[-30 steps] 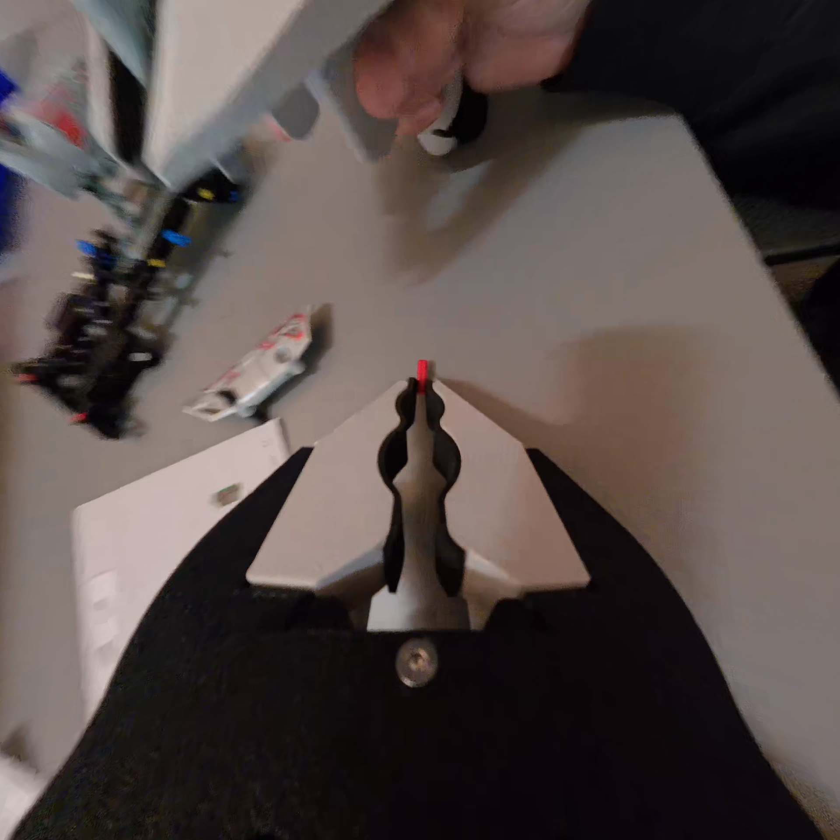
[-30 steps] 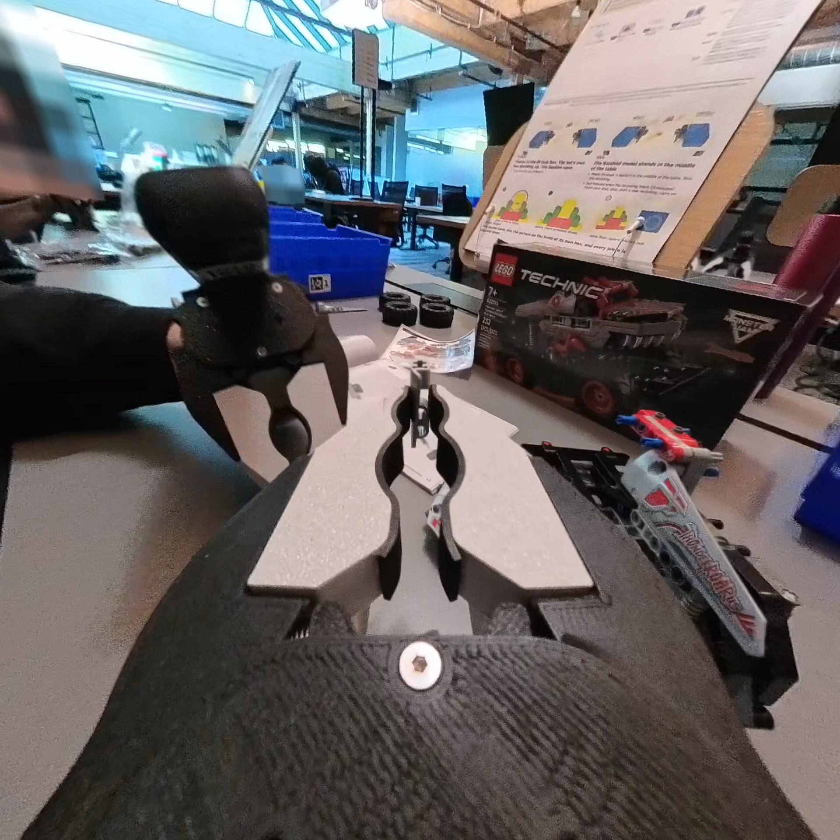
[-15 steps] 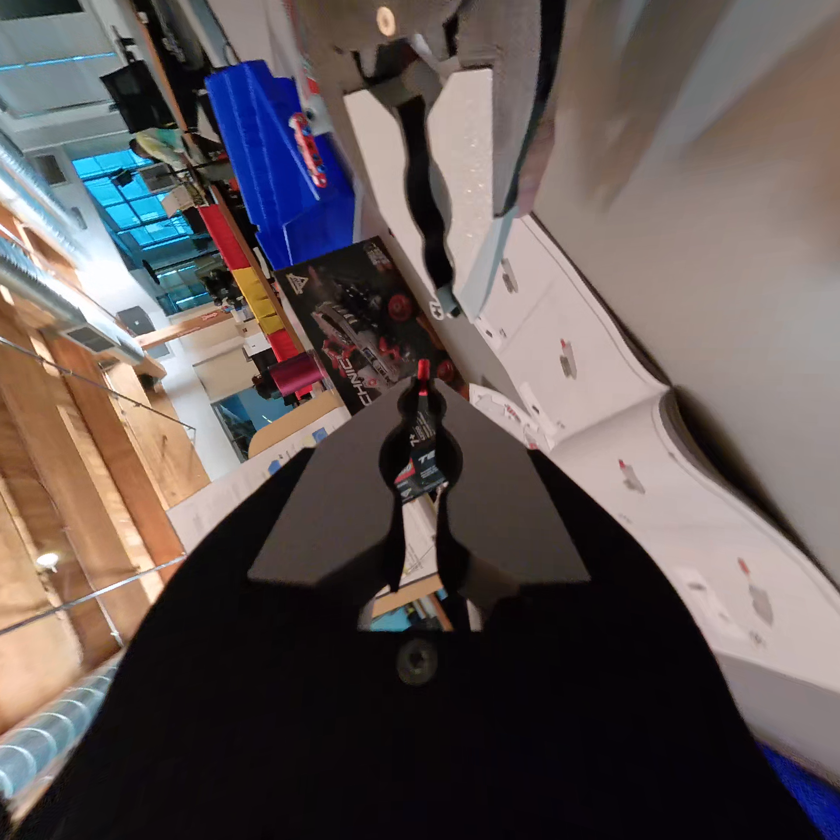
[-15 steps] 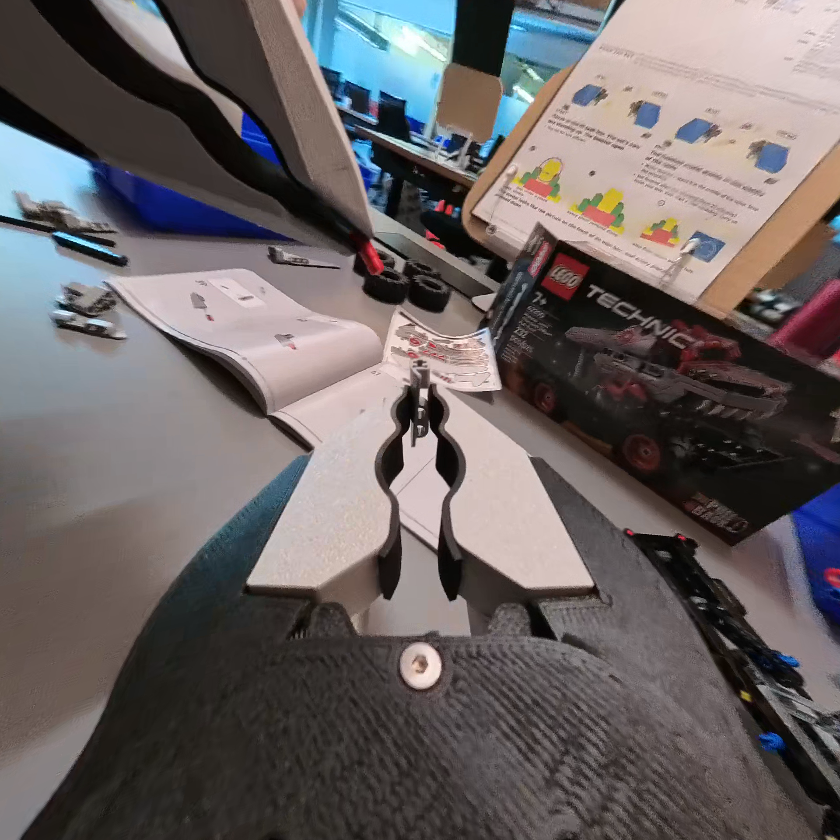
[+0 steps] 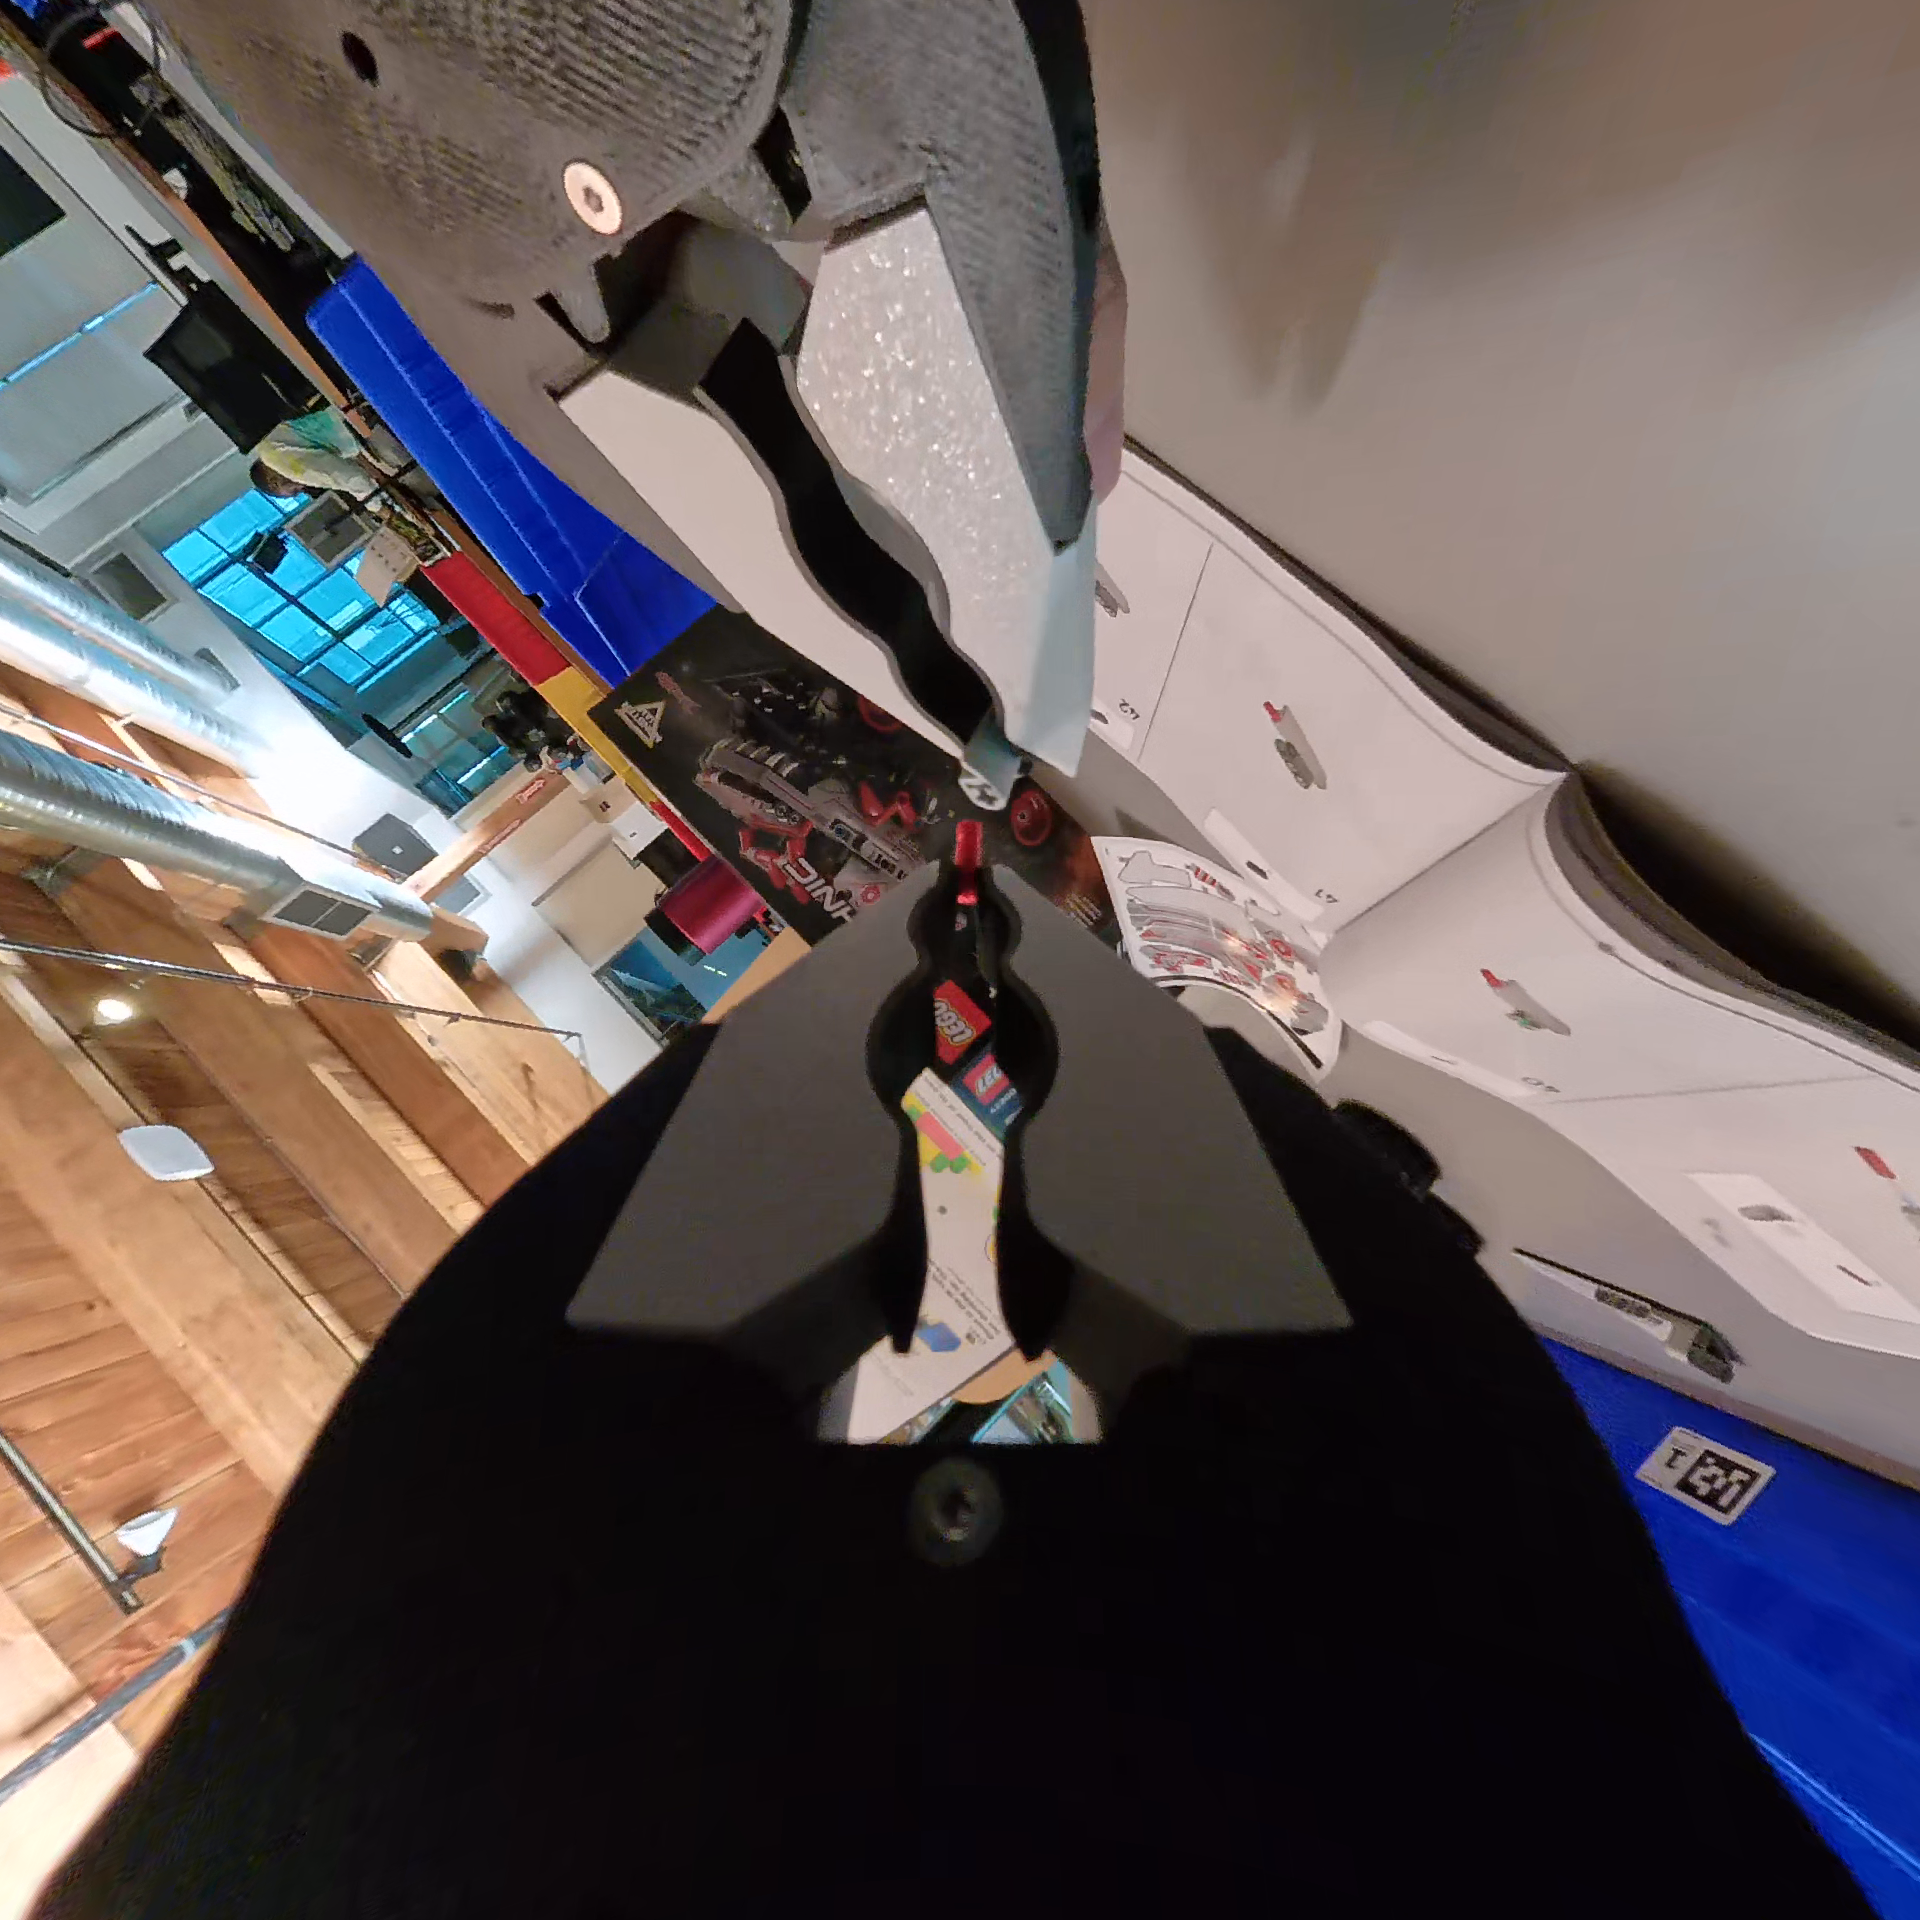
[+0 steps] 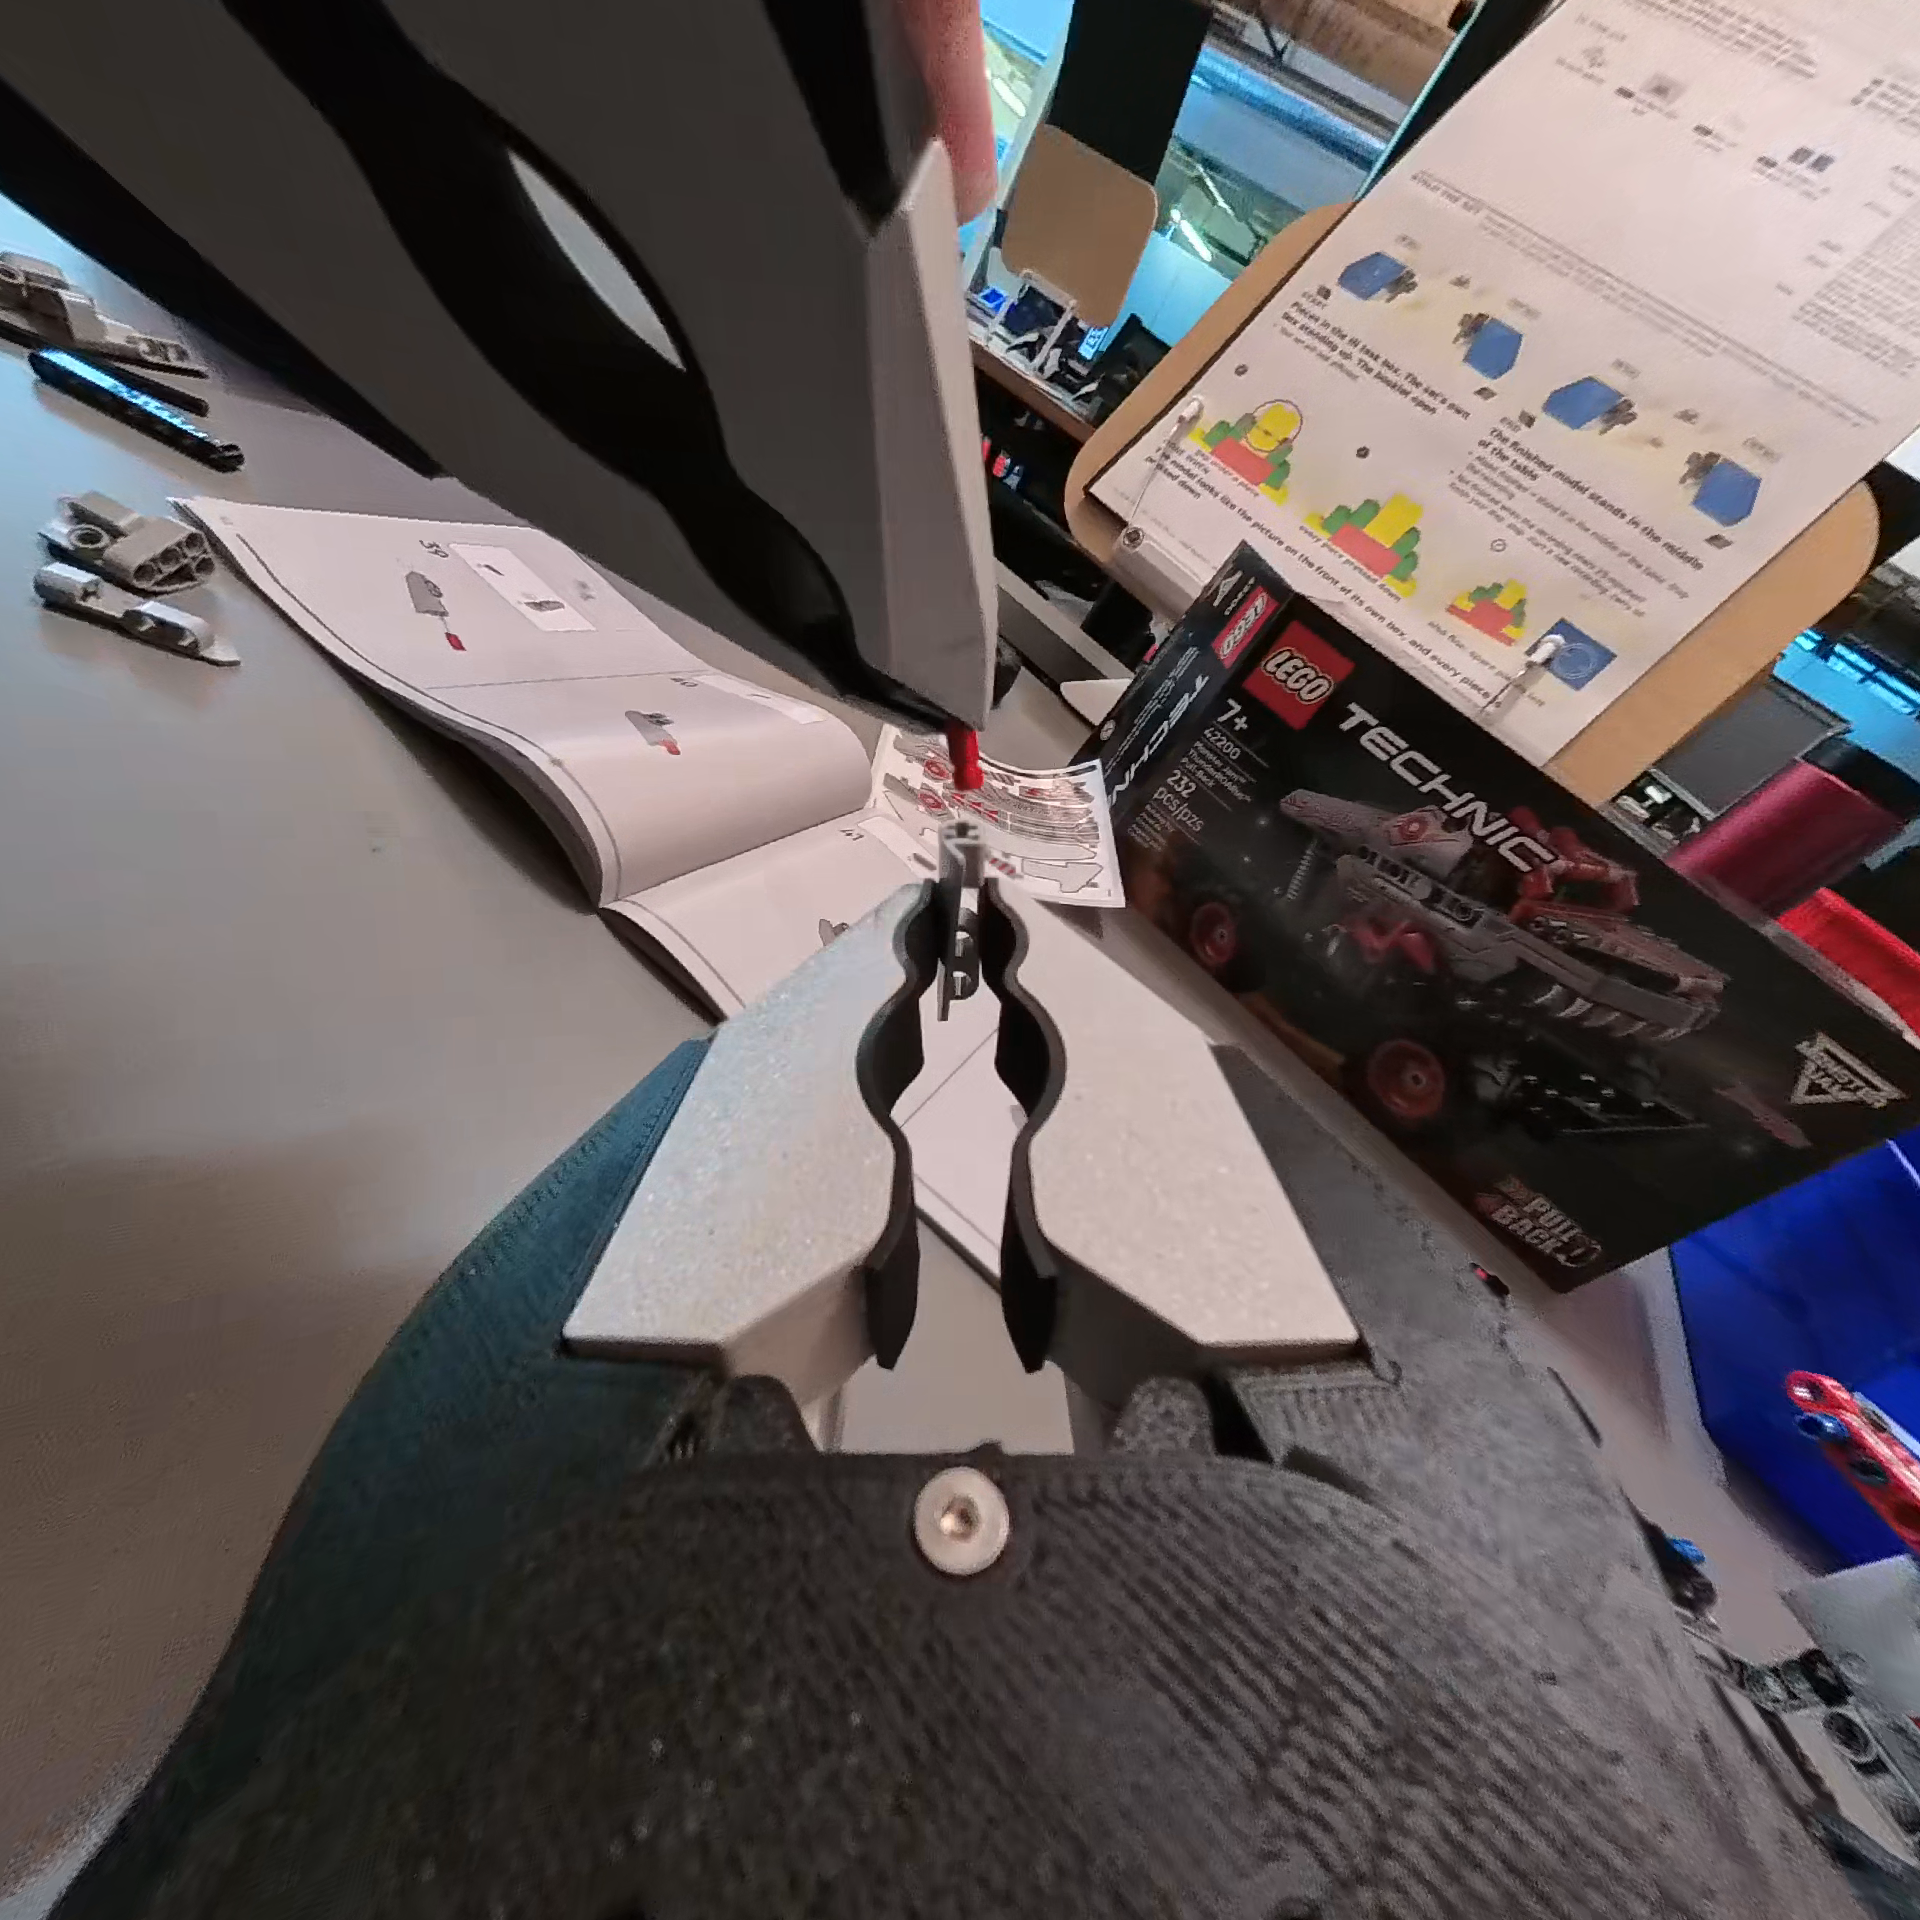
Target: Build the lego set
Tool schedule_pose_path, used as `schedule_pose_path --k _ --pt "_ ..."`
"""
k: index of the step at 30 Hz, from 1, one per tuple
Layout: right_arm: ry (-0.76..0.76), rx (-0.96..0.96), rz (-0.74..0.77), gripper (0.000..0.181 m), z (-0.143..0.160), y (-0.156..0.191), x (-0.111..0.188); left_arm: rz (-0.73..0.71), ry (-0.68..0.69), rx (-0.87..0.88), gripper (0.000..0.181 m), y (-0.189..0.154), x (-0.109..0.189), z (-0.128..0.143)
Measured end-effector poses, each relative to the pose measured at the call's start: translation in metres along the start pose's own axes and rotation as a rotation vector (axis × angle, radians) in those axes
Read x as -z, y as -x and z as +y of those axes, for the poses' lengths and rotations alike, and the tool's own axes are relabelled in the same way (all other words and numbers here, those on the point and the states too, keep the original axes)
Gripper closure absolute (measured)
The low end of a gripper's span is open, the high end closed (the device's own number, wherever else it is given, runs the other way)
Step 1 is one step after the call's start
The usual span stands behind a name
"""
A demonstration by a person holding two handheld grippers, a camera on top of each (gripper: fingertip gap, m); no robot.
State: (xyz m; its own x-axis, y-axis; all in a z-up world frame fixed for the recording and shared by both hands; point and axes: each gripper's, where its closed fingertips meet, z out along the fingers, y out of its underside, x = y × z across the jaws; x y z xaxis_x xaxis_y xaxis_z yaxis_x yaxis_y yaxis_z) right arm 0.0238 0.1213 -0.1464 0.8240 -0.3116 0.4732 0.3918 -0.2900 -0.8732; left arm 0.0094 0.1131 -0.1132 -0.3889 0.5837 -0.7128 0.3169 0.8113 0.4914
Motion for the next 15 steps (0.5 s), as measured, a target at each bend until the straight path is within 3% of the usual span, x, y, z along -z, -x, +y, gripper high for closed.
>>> schedule_pose_path --k 15 --pt "0.018 0.003 -0.052 0.176 0.003 0.008 -0.002 0.055 -0.017 -0.072 0.181 -0.011 -0.007 -0.007"
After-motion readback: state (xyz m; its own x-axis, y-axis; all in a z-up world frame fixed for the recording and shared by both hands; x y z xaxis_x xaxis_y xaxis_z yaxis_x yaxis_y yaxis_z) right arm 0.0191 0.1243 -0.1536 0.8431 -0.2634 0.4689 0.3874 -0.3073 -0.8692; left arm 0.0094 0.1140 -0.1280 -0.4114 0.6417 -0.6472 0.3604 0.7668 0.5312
